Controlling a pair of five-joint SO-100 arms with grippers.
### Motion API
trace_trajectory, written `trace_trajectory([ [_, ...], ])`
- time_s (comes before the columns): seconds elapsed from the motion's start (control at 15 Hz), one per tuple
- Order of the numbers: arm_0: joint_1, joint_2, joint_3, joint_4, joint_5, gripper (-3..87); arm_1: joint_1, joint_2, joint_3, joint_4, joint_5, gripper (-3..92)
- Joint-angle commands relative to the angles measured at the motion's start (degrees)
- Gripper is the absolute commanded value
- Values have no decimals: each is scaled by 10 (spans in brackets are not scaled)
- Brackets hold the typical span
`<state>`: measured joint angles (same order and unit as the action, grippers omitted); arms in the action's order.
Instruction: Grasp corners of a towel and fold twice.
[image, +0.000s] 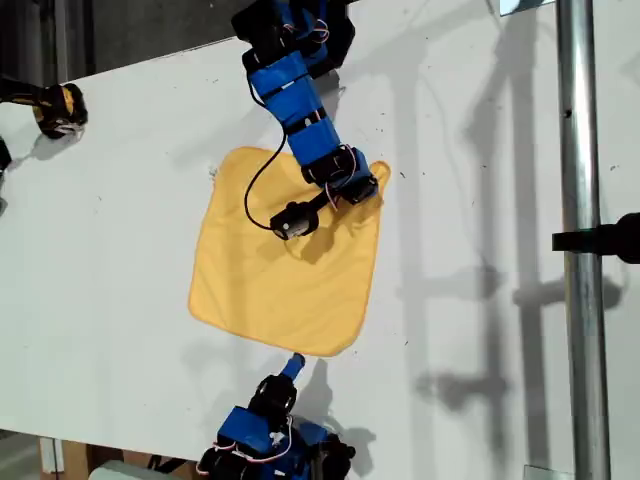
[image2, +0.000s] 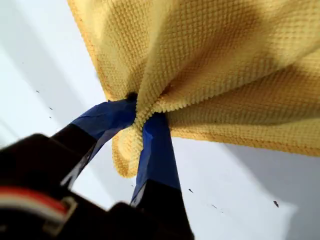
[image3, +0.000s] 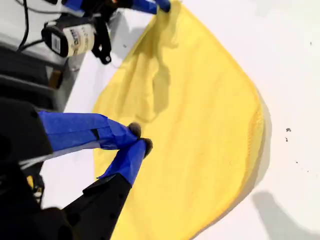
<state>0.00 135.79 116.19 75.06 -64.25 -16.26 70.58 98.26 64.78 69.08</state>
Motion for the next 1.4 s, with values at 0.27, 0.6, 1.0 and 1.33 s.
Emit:
trace_trajectory([
  [0.27, 47, -279, -261, 168, 81, -13, 4, 2, -36, 21, -8, -1],
  [0.6, 5, -298, -274, 203, 106, 358, 11, -37, -92, 51, -11, -1],
  [1.0, 5, -304, -197, 153, 122, 366, 16, -50, -125, 76, -16, -1],
  [1.33, 18, -385, -76, 53, 62, 352, 17, -50, -125, 79, -17, -1],
])
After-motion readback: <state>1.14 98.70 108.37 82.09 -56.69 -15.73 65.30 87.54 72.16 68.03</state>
